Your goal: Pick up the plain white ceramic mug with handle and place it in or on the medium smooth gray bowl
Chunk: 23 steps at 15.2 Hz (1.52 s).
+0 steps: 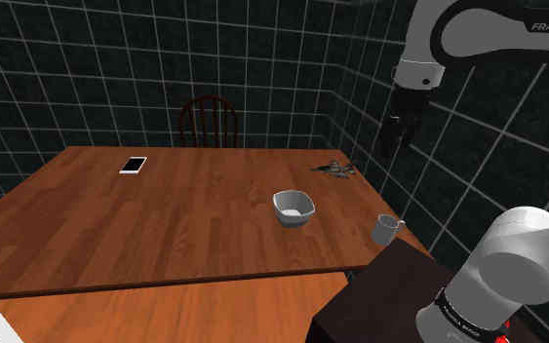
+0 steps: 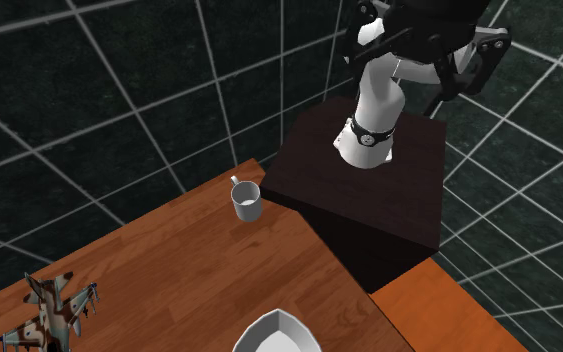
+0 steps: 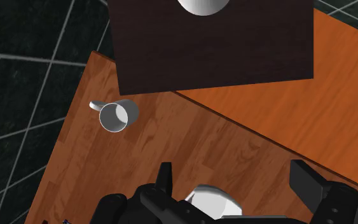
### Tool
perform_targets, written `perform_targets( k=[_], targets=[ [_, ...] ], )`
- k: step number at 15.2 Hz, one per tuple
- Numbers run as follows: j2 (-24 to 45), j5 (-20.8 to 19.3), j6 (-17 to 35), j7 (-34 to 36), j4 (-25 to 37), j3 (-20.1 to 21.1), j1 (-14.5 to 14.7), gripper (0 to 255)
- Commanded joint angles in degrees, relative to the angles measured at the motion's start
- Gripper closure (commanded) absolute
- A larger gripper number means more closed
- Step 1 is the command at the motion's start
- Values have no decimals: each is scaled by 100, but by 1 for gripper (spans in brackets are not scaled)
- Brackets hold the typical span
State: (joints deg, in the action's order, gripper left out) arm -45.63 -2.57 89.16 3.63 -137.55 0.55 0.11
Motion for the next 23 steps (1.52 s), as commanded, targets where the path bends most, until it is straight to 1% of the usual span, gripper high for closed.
perform_targets(
  k=[1, 7, 12, 17, 23],
  targets=[
    [0, 0, 0, 0, 0, 0, 0, 0],
    [276, -254, 954, -193, -788, -410, -253, 0],
    [741, -475, 1823, -353, -1282, -771, -489, 0],
    [1442, -679, 2760, -517, -1605, -1148, -720, 0],
    [2588, -814, 3936, -756, -1742, -1611, -945, 0]
  ],
)
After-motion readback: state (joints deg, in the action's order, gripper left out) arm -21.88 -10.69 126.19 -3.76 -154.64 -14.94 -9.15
